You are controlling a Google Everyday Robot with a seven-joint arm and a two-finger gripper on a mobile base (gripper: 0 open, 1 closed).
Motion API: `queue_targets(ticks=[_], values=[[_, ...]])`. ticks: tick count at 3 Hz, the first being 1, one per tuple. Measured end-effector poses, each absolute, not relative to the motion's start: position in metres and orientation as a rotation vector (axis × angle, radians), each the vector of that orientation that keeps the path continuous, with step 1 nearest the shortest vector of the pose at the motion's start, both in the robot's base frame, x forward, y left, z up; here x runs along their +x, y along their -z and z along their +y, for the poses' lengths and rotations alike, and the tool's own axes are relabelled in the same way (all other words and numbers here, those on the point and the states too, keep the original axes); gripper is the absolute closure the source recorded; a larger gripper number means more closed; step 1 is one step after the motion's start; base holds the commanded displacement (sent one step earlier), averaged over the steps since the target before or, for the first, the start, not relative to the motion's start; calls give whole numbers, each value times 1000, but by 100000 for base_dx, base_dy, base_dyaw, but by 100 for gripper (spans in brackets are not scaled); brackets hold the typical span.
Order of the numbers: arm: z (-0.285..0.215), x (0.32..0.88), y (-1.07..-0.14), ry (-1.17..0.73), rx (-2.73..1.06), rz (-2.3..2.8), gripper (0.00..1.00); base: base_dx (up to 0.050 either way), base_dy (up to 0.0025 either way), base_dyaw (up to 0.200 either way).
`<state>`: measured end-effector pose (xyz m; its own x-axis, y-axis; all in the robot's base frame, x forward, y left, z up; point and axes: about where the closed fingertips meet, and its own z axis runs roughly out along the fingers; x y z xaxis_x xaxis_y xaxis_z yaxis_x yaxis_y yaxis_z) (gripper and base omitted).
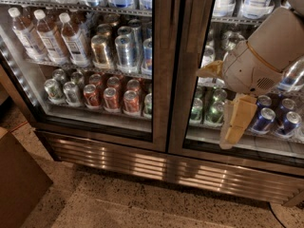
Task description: Open left fridge door
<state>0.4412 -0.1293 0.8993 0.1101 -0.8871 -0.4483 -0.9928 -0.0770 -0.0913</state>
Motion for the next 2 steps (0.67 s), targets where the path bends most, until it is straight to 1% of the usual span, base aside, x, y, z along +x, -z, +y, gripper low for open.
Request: queue_targets(ticks=[1,2], values=[[-126,428,-891,-372,-2028,1805,0,0,0,0],[-126,428,-891,-372,-2028,1805,0,0,0,0]])
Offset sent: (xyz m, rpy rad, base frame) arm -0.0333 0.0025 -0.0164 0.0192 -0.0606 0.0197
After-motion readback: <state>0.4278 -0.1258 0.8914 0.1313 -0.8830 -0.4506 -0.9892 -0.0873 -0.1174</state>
